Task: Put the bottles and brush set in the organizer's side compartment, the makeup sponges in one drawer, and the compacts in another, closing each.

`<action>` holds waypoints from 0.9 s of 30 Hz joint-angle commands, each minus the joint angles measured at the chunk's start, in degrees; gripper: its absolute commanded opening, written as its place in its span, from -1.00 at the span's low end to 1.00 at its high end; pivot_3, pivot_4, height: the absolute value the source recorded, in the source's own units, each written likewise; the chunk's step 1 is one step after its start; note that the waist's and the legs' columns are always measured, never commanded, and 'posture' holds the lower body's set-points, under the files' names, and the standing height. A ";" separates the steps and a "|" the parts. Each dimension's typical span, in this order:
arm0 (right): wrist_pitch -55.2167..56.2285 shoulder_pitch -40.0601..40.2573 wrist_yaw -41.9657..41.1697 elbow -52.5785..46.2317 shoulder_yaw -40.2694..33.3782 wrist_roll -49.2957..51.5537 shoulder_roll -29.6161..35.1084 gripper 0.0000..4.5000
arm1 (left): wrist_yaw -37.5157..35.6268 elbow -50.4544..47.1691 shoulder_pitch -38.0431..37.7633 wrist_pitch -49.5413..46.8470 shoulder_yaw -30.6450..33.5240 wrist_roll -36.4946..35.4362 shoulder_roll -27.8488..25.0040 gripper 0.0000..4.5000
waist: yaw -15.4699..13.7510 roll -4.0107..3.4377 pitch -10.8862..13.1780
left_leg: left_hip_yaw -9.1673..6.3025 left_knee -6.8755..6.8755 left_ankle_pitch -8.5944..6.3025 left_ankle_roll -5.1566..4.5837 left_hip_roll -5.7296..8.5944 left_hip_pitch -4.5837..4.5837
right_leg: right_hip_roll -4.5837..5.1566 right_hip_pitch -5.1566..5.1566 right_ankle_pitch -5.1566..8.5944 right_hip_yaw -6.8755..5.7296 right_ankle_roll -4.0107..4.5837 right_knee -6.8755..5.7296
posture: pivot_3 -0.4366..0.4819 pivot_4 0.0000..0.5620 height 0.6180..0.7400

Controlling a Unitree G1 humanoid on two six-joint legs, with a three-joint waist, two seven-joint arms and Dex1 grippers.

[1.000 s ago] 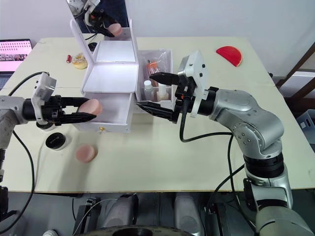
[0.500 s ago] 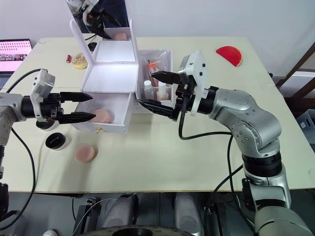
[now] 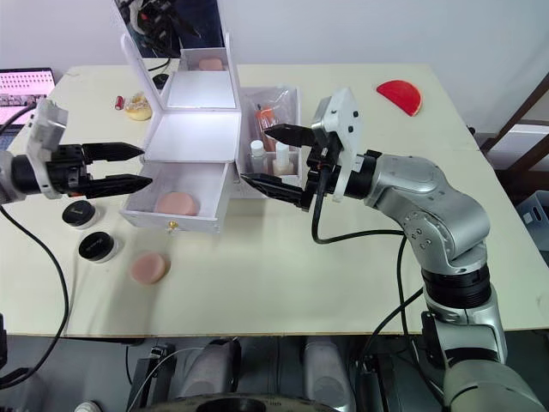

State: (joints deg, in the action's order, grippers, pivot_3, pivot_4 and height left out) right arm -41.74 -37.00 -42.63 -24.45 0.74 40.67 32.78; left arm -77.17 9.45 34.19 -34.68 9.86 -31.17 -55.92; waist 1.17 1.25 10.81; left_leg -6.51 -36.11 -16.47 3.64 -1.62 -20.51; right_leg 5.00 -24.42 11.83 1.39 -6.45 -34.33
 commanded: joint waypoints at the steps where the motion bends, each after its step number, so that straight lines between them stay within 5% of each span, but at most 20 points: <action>1: 1.28 -0.68 -0.04 -0.66 -0.90 -0.25 -0.17 1.00 | -0.63 -3.20 2.62 0.55 -0.76 -0.20 -0.68 0.99 | -0.19 0.01 0.00 | 0.00 -0.01 0.00 0.00 0.00 -0.01 | 0.00 0.00 0.00 0.00 0.00 0.00 | -0.05 -0.47 0.99; 4: 1.22 -0.47 0.09 -0.86 -0.81 -0.29 -0.25 1.00 | -2.98 -4.36 4.13 0.06 -3.19 -0.29 -0.73 0.64 | -0.19 0.01 0.00 | 0.00 -0.03 0.00 0.00 0.00 -0.02 | 0.00 0.00 0.00 0.00 0.01 0.00 | -0.05 -0.47 0.99; 11: 1.06 0.23 0.58 -1.50 -0.85 -0.29 -0.25 1.00 | -8.20 -3.82 9.17 1.05 -11.64 2.72 0.38 -0.99 | 0.02 0.00 0.00 | -0.01 -0.01 0.00 0.00 0.00 0.00 | -0.03 0.01 0.01 0.00 0.02 0.00 | -0.05 -0.47 0.99; 27: 0.01 2.50 3.57 -4.27 -0.66 0.53 -0.66 1.00 | -15.33 -1.48 19.67 6.33 -28.73 14.70 3.47 -0.99 | 0.07 0.00 0.00 | -0.02 -0.01 0.00 0.00 0.00 0.00 | -0.05 0.01 0.01 0.02 0.00 -0.01 | -0.05 -0.47 0.99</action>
State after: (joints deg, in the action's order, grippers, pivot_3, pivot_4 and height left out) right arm -42.14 -34.20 -39.57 -26.01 1.16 40.68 32.58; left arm -91.89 8.19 52.17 -30.22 -18.83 -17.18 -52.04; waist 1.23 1.25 10.81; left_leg -6.53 -36.12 -16.47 3.64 -1.63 -20.52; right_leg 4.94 -24.41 11.85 1.41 -6.43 -34.34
